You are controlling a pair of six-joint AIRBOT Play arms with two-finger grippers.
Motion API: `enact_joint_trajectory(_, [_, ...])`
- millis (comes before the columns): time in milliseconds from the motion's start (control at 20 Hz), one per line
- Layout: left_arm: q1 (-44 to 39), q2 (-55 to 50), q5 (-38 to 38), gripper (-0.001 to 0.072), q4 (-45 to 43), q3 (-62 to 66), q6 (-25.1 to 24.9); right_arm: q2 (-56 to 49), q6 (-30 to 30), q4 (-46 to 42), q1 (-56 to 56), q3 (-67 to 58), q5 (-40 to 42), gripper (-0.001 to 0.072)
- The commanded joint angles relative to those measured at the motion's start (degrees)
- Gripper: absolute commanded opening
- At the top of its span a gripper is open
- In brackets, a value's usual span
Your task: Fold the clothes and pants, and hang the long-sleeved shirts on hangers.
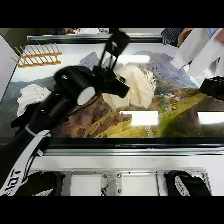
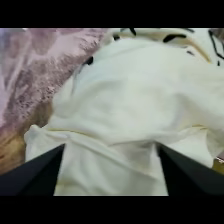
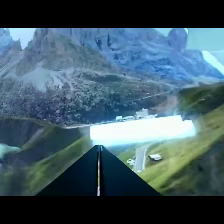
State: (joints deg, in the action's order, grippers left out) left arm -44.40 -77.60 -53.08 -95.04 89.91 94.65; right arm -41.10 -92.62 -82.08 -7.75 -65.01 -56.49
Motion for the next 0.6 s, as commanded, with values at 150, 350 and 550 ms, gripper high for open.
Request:
enact_joint_trajectory(150, [8.5, -5.6, -8.0, 0.072, 17.6, 2.8, -0.1, -1.6, 0.0, 4.1, -0.4, 0.0, -5.2, 0.0613])
enact_joint_trajectory(350, [19.1, -3.3, -7.9, 0.072, 23.6, -11.4, 2.6, -5.4, 5.6, 4.3, -0.4, 3.5, -16.6, 0.0614])
enact_joint_trajectory(550, [24.7, -5.7, -6.8, 0.072, 33.0, -25.7, 1.4, -10.2, 5.9, 5.0, -0.5, 12.7, -15.3, 0.0614])
